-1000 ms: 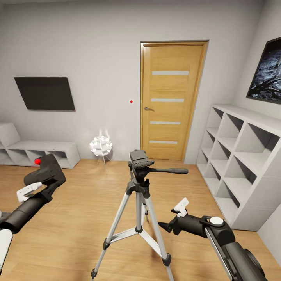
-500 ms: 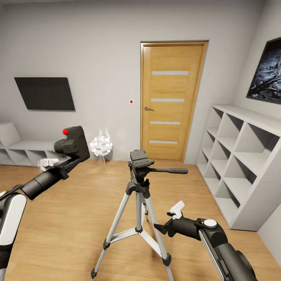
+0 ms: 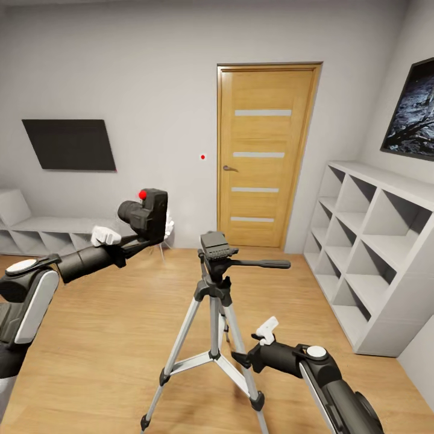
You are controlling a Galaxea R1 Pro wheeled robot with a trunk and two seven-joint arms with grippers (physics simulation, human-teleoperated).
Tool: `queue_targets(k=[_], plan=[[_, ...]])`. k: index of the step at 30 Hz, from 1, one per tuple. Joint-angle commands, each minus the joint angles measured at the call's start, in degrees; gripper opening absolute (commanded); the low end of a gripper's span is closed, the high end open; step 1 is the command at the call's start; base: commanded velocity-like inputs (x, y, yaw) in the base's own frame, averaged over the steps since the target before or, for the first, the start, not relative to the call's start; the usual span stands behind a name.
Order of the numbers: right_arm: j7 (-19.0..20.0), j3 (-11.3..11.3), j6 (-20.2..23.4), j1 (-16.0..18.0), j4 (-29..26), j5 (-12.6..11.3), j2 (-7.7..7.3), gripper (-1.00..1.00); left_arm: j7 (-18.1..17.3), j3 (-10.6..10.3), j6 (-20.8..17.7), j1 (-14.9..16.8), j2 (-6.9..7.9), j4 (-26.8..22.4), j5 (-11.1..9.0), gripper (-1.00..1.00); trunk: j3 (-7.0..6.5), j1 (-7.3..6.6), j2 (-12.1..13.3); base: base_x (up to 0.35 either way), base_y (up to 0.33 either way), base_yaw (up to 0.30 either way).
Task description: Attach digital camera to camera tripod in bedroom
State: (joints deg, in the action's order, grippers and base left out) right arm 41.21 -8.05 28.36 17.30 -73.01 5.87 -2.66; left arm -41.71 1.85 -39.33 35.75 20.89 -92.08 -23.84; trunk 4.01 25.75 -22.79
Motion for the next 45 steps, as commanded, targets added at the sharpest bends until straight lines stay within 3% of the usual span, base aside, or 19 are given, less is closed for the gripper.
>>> queue_targets(k=[1, 6, 13, 19, 22, 28, 29, 33, 36, 37, 38, 39, 41, 42, 44, 45], plan=[[0.3, 0.0, -0.3, 0.1, 0.2, 0.6, 0.1, 1.0, -1.1, -0.4, -0.2, 0.8, 0.18, 0.0, 0.1, -1.0, 0.14, 0.04, -0.1, 0.0, 0.0, 0.0], [0.3, 0.0, -1.3, 0.1, 1.0, 0.7, 0.45, 1.0, -5.9, -1.5, -0.7, 4.7, 0.6, -0.1, 0.6, -1.0, 0.14, 0.04, -0.1, 0.0, 0.0, 0.0], [0.3, 0.2, -1.9, 0.4, 1.9, 0.7, 1.38, 1.0, -8.1, -3.1, -5.3, 9.5, 0.81, -0.1, 0.8, -1.0, 0.14, 0.04, -0.1, 0.0, 0.0, 0.0], [0.1, 0.3, -3.2, 0.5, 2.1, 0.7, 1.7, 1.0, -9.4, -10.7, -7.6, 16.2, 1.46, 0.2, 1.4, -1.0, 0.14, 0.04, -0.1, 0.0, 0.0, 0.0], [-0.2, 0.4, -4.5, 0.6, 2.2, 0.7, 1.74, 1.0, -10.3, -13.4, -8.7, 18.9, 1.68, 0.3, 1.7, -1.0, 0.14, 0.04, -0.1, 0.0, 0.0, 0.0], [-2.0, 0.4, -6.4, 0.7, 3.4, 0.7, 1.77, 1.0, -14.5, -15.9, -12.3, 23.0, 1.8, 0.5, 2.1, -1.0, 0.14, 0.04, -0.1, 0.0, 0.0, 0.0], [-2.8, 0.4, -7.7, 0.7, 4.2, 0.7, 1.78, 1.0, -17.0, -16.3, -13.6, 24.6, 1.7, 0.7, 2.2, -1.0, 0.14, 0.04, -0.1, 0.0, 0.0, 0.0], [-3.2, 0.4, -9.2, 0.7, 5.3, 0.8, 1.81, 1.0, -19.4, -16.8, -14.4, 27.0, 1.55, 1.9, 2.1, -1.0, 0.14, 0.04, -0.1, 0.0, 0.0, 0.0], [-3.5, 0.3, -9.9, 0.8, 6.4, 0.8, 1.93, 1.0, -23.1, -19.9, -15.4, 30.6, 1.6, 4.2, 2.2, -1.0, 0.14, 0.04, -0.1, 0.0, 0.0, 0.0], [-3.5, 0.3, -10.1, 0.8, 6.8, 0.9, 1.99, 1.0, -25.1, -22.6, -16.1, 33.1, 1.69, 5.6, 2.2, -1.0, 0.14, 0.04, -0.1, 0.0, 0.0, 0.0], [-3.5, 0.3, -10.1, 0.8, 6.8, 0.9, 1.99, 1.0, -25.1, -22.6, -16.1, 33.1, 1.69, 5.6, 2.2, -1.0, 0.14, 0.04, -0.1, 0.0, 0.0, 0.0], [-3.5, 0.2, -10.3, 0.8, 7.1, 0.9, 2.06, 1.0, -27.1, -27.2, -17.2, 37.1, 1.79, 7.8, 2.3, -1.0, 0.14, 0.04, -0.1, 0.0, 0.0, 0.0], [-3.6, 0.2, -10.3, 0.8, 7.3, 0.9, 2.09, 1.0, -27.8, -30.1, -18.0, 39.5, 1.76, 9.4, 2.3, -1.0, 0.14, 0.04, -0.1, 0.0, 0.0, 0.0], [-3.6, 0.2, -10.3, 0.8, 7.3, 0.9, 2.09, 1.0, -27.8, -30.1, -18.0, 39.5, 1.76, 9.4, 2.3, -1.0, 0.14, 0.04, -0.1, 0.0, 0.0, 0.0], [-3.6, 0.2, -10.9, 1.1, 8.6, 0.9, 2.12, 1.0, -28.8, -35.0, -19.3, 44.3, 1.51, 13.1, 2.3, -1.0, 0.14, 0.04, -0.1, 0.0, 0.0, 0.0], [-3.6, 0.2, -11.4, 1.3, 9.1, 1.0, 2.12, 1.0, -28.9, -35.5, -19.5, 45.0, 1.48, 13.6, 2.2, -1.0, 0.14, 0.04, -0.1, 0.0, 0.0, 0.0]])
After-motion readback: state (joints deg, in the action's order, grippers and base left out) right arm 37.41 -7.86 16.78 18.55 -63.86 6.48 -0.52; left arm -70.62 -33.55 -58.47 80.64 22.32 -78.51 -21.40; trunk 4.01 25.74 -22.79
